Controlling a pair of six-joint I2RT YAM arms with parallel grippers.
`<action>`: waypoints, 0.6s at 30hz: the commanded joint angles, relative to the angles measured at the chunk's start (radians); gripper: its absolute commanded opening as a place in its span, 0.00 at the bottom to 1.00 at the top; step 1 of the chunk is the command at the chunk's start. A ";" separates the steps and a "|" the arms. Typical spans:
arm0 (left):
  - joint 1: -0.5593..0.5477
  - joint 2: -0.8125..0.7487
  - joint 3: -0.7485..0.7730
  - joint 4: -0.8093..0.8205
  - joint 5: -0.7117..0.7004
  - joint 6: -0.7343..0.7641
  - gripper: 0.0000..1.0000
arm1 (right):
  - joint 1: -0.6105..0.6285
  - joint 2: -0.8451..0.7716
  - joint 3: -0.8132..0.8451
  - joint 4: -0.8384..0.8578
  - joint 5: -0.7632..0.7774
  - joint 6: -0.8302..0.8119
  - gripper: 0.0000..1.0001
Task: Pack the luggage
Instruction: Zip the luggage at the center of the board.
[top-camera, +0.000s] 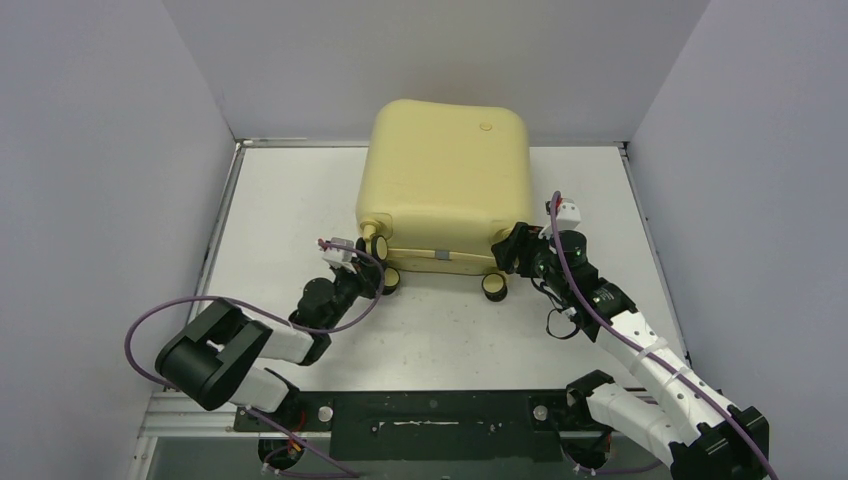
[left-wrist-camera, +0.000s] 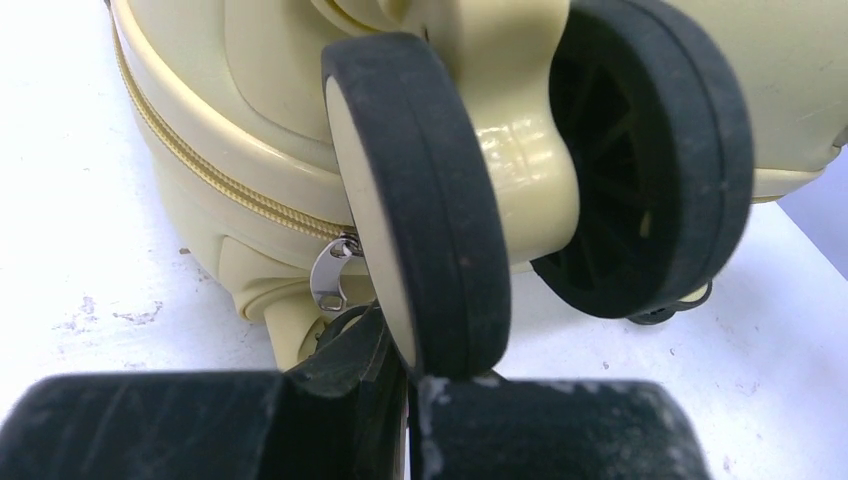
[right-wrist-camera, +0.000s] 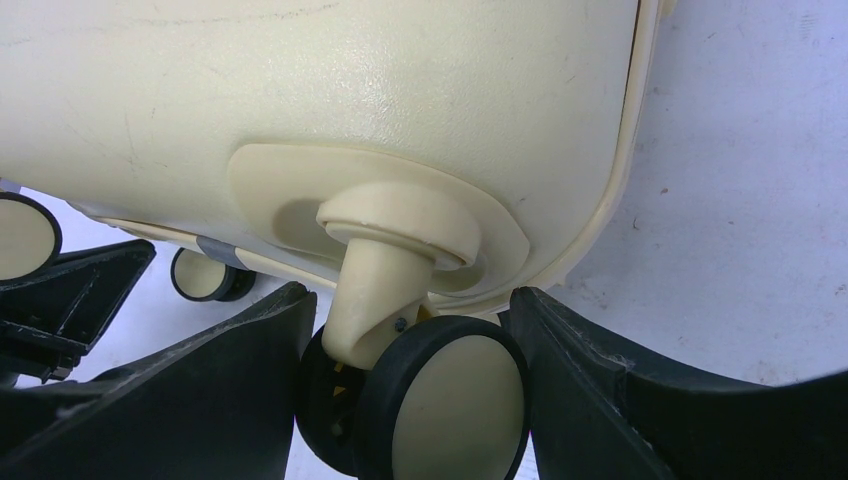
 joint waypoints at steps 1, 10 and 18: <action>-0.001 -0.049 0.004 0.047 -0.025 0.048 0.00 | 0.004 -0.027 0.010 0.085 -0.010 0.016 0.00; -0.019 -0.114 -0.003 -0.077 -0.103 0.118 0.00 | 0.004 -0.009 0.003 0.101 -0.014 0.021 0.00; -0.031 -0.136 -0.023 -0.105 -0.155 0.127 0.00 | 0.004 -0.021 -0.008 0.108 -0.017 0.019 0.00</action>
